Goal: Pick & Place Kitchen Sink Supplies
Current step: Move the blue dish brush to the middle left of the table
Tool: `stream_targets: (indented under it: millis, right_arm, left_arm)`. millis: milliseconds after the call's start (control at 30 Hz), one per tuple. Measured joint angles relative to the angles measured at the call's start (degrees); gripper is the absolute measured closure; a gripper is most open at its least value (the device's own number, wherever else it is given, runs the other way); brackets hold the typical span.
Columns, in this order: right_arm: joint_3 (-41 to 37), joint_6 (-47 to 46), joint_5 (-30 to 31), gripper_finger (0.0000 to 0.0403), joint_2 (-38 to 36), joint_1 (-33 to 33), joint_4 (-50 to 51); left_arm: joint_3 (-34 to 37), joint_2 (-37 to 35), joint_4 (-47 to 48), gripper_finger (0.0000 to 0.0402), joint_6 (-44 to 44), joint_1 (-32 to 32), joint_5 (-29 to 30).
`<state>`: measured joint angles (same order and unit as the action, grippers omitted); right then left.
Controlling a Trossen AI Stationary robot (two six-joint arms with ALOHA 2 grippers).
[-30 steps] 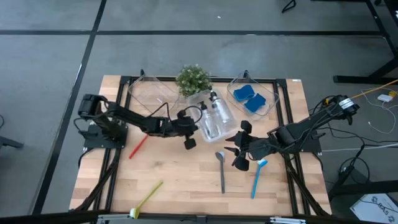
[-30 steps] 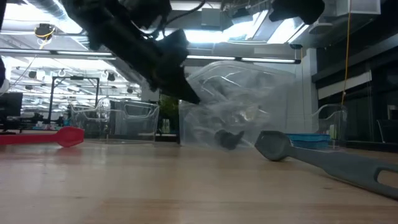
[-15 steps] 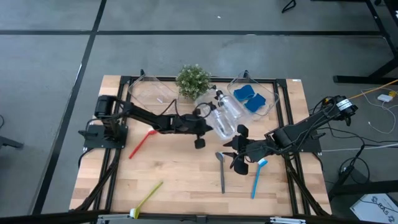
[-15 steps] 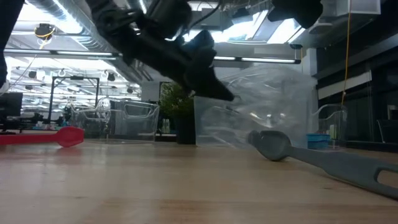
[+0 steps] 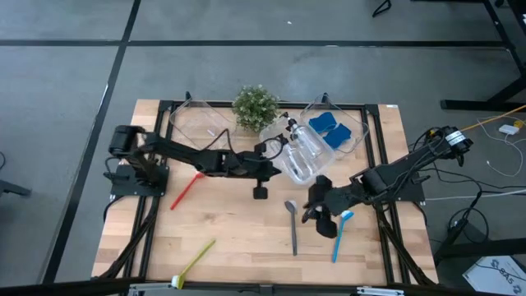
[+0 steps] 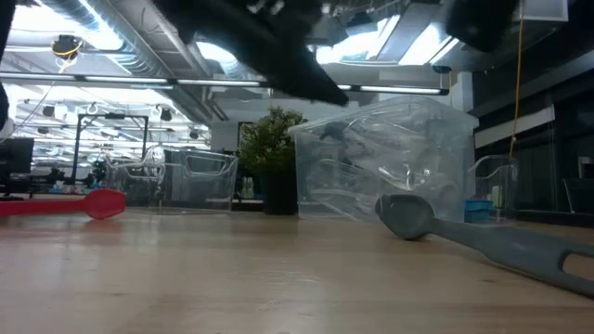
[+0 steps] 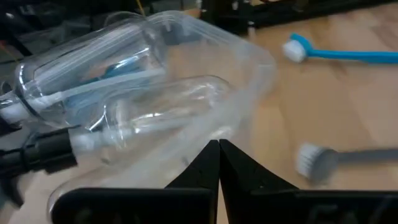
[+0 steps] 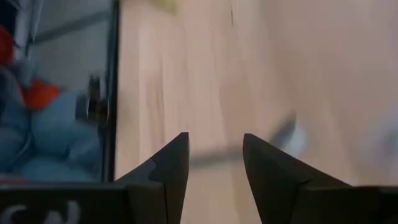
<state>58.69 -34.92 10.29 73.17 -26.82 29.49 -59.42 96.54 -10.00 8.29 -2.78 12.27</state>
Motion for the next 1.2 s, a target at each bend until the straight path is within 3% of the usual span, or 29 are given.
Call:
stream_targets:
  millis: [300,467,533,633,733,933,1200]
  right_arm:
    - [-1.71,-31.08,-8.86,0.0252,0.00,-6.41,28.43]
    - [-3.24,-40.23,-17.35,0.0253,0.00,-11.01,30.30]
    - [-4.73,-43.28,-18.74,0.0258,0.20,-12.53,30.32]
    - [-8.02,-46.65,-25.40,0.0271,2.18,-13.71,29.92]
    - [-11.64,-46.40,-30.18,0.0288,5.53,-14.09,28.38]
    - [-14.84,-41.15,-29.59,0.0321,13.84,-12.38,20.83]
    - [-8.79,-27.57,-31.87,0.0366,26.65,-5.65,21.76]
  left_arm:
    - [0.09,-17.47,21.79,0.0400,-1.50,-6.72,-2.00]
    - [0.09,-25.91,35.92,0.0399,-9.42,-9.75,-4.70]
    - [0.09,-28.09,39.27,0.0400,-11.78,-11.30,-4.20]
    - [0.09,-29.93,41.64,0.0399,-13.95,-13.60,-2.69]
    - [0.09,-30.50,43.53,0.0400,-14.89,-15.49,-0.97]
    - [3.14,-31.57,47.10,0.0399,-16.00,-16.38,-0.96]
    - [13.39,-39.93,35.81,0.0399,-16.66,-15.81,-1.27]
